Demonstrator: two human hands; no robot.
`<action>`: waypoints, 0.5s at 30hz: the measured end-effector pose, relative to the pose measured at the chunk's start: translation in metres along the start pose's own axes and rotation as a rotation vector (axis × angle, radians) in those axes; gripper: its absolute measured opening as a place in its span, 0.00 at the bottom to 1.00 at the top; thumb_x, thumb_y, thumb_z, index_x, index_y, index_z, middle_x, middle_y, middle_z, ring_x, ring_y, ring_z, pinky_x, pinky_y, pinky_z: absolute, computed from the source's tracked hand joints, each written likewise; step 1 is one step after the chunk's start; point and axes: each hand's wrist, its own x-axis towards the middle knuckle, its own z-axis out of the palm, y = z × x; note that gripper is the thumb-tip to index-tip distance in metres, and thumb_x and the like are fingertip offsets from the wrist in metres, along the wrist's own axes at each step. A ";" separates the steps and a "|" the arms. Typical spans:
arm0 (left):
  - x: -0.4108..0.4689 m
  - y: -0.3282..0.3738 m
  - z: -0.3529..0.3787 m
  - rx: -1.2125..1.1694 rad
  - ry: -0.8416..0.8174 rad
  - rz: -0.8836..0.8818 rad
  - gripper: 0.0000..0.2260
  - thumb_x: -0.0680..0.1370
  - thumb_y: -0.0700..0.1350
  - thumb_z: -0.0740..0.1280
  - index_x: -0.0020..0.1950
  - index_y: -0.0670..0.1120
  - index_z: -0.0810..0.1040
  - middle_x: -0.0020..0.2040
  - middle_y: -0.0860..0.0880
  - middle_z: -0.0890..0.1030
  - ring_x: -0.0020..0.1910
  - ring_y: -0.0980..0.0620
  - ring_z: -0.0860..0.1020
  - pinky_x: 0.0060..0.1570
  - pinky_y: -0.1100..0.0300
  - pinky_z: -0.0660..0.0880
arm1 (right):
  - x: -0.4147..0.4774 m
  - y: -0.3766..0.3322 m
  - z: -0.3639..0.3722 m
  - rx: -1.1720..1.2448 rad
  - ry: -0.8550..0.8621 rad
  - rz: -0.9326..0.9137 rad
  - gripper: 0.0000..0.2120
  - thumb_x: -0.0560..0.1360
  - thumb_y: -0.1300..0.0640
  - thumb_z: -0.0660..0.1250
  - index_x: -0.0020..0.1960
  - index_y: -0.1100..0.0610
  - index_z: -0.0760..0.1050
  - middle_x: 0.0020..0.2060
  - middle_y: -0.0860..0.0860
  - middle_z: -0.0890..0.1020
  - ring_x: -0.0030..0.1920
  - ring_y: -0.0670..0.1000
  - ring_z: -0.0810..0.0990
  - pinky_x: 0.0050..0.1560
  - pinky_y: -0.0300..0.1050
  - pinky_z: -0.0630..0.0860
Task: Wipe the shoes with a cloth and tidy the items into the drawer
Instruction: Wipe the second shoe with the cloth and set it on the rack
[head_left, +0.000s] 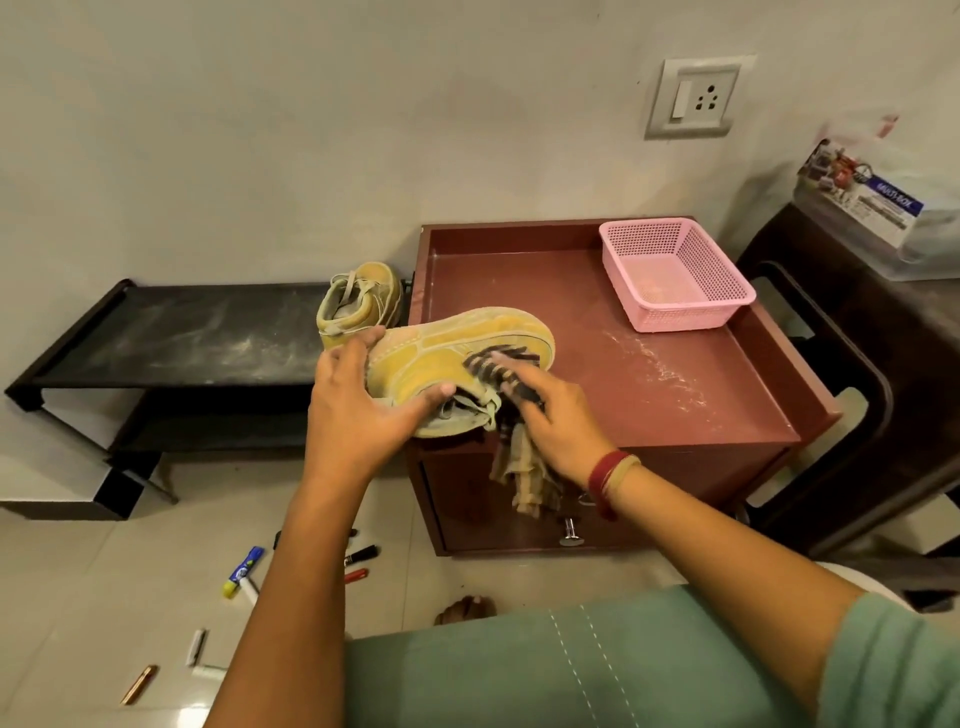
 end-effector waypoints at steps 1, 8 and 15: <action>-0.001 0.000 0.000 0.001 -0.003 0.002 0.42 0.59 0.68 0.72 0.70 0.53 0.69 0.64 0.48 0.69 0.59 0.53 0.70 0.55 0.59 0.68 | 0.005 0.004 -0.004 -0.021 0.056 0.077 0.19 0.77 0.67 0.60 0.67 0.56 0.72 0.61 0.52 0.77 0.63 0.49 0.74 0.65 0.40 0.69; 0.001 -0.002 0.002 0.063 -0.089 0.117 0.43 0.62 0.63 0.76 0.72 0.51 0.65 0.63 0.49 0.67 0.57 0.57 0.66 0.55 0.61 0.66 | 0.020 -0.020 0.002 0.040 0.159 0.060 0.18 0.78 0.64 0.59 0.67 0.54 0.71 0.63 0.50 0.76 0.64 0.47 0.72 0.67 0.47 0.68; 0.003 -0.003 0.006 0.083 -0.054 0.164 0.43 0.62 0.64 0.75 0.72 0.48 0.67 0.64 0.48 0.69 0.58 0.57 0.67 0.55 0.61 0.68 | 0.022 -0.015 0.008 -0.042 0.008 0.028 0.18 0.79 0.58 0.58 0.69 0.49 0.68 0.72 0.49 0.64 0.75 0.51 0.55 0.73 0.61 0.54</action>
